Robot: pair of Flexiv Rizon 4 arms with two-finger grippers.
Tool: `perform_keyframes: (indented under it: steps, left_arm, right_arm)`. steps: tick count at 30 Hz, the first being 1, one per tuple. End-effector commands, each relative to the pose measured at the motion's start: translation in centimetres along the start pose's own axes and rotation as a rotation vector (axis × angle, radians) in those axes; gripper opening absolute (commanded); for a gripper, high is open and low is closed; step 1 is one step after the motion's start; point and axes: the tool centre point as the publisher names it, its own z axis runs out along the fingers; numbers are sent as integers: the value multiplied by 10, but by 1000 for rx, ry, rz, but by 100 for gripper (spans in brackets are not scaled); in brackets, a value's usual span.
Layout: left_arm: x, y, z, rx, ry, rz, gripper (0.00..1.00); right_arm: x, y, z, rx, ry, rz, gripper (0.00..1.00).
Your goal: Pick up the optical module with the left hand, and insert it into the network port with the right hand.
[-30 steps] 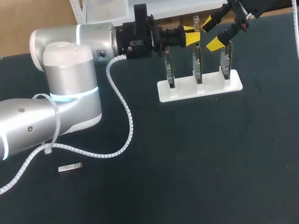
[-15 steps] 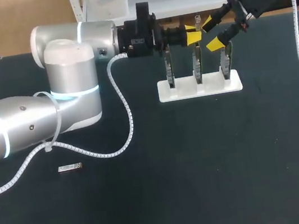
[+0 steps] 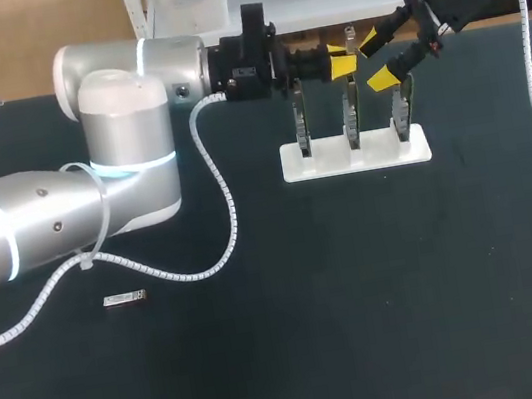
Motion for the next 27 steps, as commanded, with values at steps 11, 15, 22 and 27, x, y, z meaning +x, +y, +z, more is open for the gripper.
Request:
perform_keyframes:
  steps: [11, 15, 22, 27]
  left_arm:
    - [0, 2, 1, 3, 0, 1, 0]
    - [0, 2, 1, 3, 0, 1, 0]
    - [0, 2, 1, 3, 0, 1, 0]
    - [0, 2, 1, 3, 0, 1, 0]
  right_arm:
    - [-4, -5, -9, 37, -16, 7, 100]
    - [-12, -6, -18, 55, -24, -4, 100]
    - [-28, -1, -26, 49, -45, -48, 100]
    - [-38, 4, -28, 37, -73, -62, 100]
